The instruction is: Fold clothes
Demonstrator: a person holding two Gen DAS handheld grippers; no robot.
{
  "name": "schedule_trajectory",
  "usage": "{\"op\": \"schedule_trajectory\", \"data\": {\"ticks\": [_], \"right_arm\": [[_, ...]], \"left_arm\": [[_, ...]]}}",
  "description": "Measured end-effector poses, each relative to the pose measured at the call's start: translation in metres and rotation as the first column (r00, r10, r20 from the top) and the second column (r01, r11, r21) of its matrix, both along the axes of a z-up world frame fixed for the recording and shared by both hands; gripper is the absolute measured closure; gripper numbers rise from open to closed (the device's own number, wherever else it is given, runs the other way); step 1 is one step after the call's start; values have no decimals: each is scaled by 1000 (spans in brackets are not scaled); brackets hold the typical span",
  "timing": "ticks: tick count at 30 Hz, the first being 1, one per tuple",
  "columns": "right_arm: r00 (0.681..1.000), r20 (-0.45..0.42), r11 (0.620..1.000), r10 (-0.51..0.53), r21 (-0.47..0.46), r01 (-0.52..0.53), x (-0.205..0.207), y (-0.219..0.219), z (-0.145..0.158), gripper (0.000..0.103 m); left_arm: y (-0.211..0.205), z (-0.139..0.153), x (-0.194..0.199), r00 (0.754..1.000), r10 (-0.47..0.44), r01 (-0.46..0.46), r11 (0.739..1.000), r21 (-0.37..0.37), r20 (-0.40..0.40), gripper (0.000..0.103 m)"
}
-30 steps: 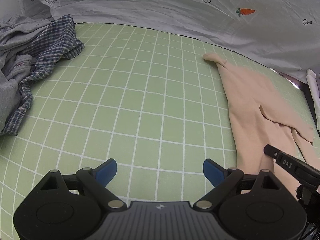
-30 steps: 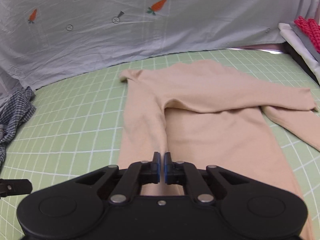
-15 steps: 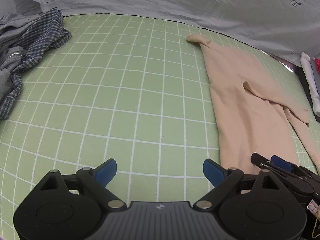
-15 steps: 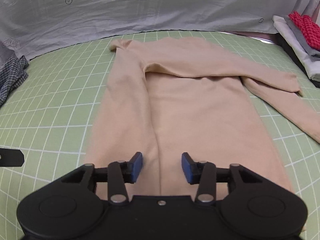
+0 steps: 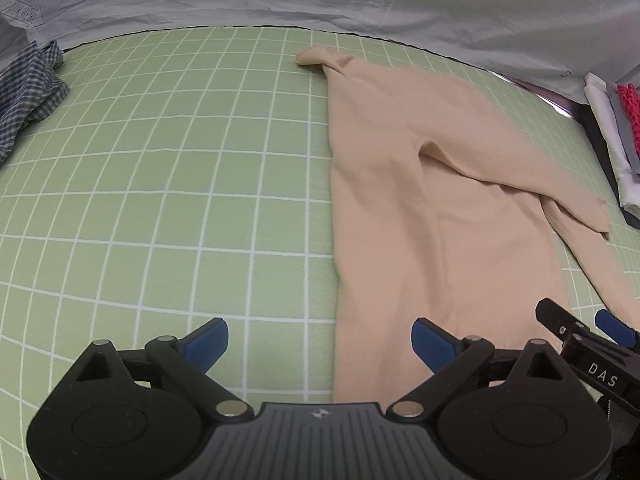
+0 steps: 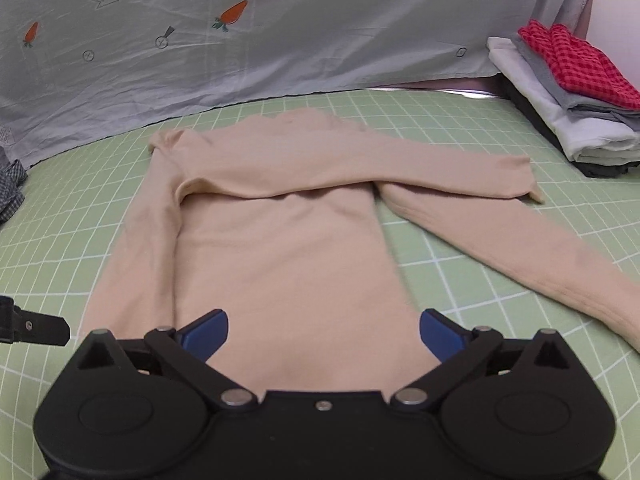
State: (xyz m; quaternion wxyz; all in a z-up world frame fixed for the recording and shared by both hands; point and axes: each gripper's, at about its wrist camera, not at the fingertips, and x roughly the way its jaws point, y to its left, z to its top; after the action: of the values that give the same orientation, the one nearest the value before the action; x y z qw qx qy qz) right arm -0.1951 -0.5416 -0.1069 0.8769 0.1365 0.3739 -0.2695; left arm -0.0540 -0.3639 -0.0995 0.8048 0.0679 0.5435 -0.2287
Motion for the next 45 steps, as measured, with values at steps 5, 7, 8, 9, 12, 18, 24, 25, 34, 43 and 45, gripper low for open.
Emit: {"op": "schedule_trajectory", "data": {"ticks": [5,7,8,9,12,18,24,25,34,43,45], "right_arm": [[997,23,998,-69,-2,69,1,-51,-3,0],[996,7,996,-93,-12,94,5,-73,-6,0],[994,1,994,-109,-16,109,7,-85,-8,0],[992,2,992,-129,-16,129,9,-99,-10,0],[977,18,978,-211,5,211,14,-144,-13,0],[949,6,948,-316,39,315,30,-222,-22,0],[936,17,935,-353,50,352,39,-259,-32,10],[936,15,934,-353,64,351,40,-262,-34,17],[955,90,957,-283,97,275,35,-251,-20,94],[961,238,989,-141,66,129,13,-179,37,95],[964,250,995,-95,53,85,8,-151,43,95]], "left_arm": [[-24,-9,19,999,30,-29,999,22,-13,5],[-30,-14,27,999,49,-48,998,28,-21,5],[-33,-16,32,998,58,-57,998,33,-24,5],[-35,-19,37,997,67,-66,997,41,-27,5],[-41,-28,50,996,88,-86,993,78,-34,5],[-46,-33,59,997,73,-73,989,128,5,0],[-47,-33,60,998,60,-63,990,130,24,0],[-47,-33,58,998,62,-65,990,126,32,0],[-44,-31,57,996,81,-85,990,111,43,0],[-1,-8,32,988,151,-152,985,76,22,0],[12,-4,24,986,166,-168,983,68,27,0]]}}
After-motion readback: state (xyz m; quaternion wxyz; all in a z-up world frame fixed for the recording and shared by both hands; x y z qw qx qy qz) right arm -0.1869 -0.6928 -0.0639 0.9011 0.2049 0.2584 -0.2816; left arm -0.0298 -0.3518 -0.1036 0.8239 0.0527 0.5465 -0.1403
